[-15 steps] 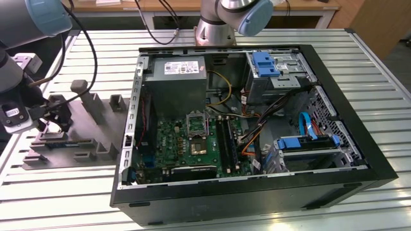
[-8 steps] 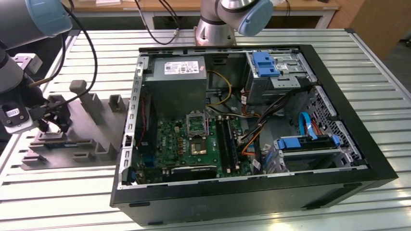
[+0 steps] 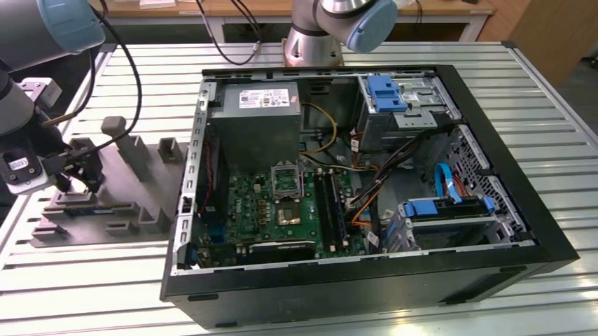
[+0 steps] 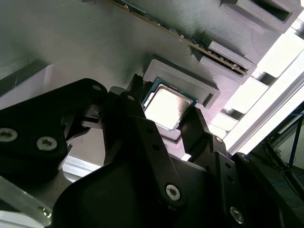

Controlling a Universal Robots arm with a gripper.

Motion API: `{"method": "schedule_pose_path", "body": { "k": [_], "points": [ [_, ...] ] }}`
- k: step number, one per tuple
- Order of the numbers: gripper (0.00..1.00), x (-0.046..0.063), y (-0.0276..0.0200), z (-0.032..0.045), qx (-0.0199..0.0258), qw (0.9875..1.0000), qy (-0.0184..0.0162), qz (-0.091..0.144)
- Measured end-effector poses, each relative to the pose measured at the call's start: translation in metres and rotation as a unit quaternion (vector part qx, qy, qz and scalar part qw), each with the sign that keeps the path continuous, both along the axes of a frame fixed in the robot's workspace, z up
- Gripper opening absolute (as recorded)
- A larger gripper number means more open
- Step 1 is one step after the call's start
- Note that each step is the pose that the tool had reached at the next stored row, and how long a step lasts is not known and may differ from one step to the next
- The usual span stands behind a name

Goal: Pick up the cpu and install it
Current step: 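Pick up the cpu and move it towards the insertion slot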

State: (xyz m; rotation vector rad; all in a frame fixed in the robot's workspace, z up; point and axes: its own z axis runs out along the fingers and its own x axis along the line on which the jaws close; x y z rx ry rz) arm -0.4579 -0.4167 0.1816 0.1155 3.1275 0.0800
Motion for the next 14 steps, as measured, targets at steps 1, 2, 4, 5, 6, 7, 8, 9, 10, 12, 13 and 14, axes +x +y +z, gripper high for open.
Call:
{"method": "schedule_pose_path", "body": {
  "k": [1,2,4,5,6,7,8,9,10,12,13,14],
  "points": [
    [0.58,0.0000,0.0000,0.0003,0.0000,1.0000,0.0000,0.000],
    [0.58,0.0000,0.0000,0.0010,-0.0001,1.0000,0.0002,0.000],
    [0.58,0.0000,0.0000,0.0021,-0.0001,1.0000,0.0001,0.000],
    [0.58,0.0000,0.0000,0.0026,-0.0001,1.0000,0.0001,0.000],
    [0.58,0.0000,0.0000,0.0028,0.0000,1.0000,0.0000,0.000],
    [0.58,0.0000,0.0000,0.0031,-0.0001,1.0000,0.0001,0.000],
    [0.58,0.0000,0.0000,0.0034,-0.0001,1.0000,0.0001,0.000],
    [0.58,0.0000,0.0000,0.0035,-0.0001,1.0000,0.0001,0.000],
    [0.58,0.0000,0.0000,0.0035,-0.0001,1.0000,0.0001,0.000],
    [0.58,0.0000,0.0000,0.0036,-0.0001,1.0000,0.0002,0.000],
    [0.58,0.0000,0.0000,0.0036,-0.0001,1.0000,0.0001,0.000],
    [0.58,0.0000,0.0000,0.0037,-0.0001,1.0000,0.0001,0.000]
  ]
}}
